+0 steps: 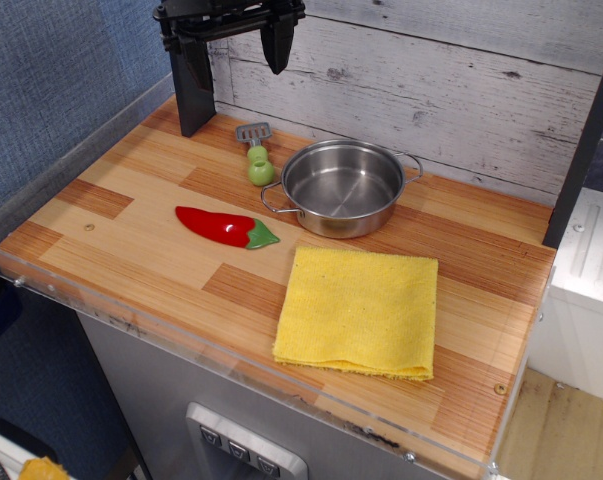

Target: Move the yellow cloth to the right side of the red pepper.

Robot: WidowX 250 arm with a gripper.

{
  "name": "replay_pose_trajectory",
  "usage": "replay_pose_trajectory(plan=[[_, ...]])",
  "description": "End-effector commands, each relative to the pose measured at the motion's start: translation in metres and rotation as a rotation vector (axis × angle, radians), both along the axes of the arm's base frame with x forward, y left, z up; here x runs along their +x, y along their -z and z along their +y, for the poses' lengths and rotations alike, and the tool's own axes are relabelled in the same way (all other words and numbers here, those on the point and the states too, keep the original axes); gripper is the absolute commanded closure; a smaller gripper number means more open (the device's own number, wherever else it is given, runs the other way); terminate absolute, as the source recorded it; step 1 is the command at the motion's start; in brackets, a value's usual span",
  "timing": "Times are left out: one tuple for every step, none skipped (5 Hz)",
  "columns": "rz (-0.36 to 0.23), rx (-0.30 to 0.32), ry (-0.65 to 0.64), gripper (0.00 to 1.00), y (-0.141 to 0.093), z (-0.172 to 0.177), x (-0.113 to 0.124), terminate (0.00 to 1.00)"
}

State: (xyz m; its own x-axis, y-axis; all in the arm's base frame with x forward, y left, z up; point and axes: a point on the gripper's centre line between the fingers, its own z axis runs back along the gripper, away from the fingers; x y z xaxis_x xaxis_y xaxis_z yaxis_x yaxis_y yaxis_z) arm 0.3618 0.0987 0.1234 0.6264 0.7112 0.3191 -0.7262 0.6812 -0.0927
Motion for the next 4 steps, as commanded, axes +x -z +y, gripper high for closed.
replay_pose_trajectory(plan=[[0.0,0.0,0.0,0.0,0.0,0.0,0.0,0.0],[-0.013,0.017,0.022,0.0,0.003,-0.01,-0.012,0.0],[-0.03,0.045,0.066,0.0,0.005,-0.025,-0.028,0.0],[-0.048,0.053,0.142,0.0,0.009,-0.041,-0.048,0.0]])
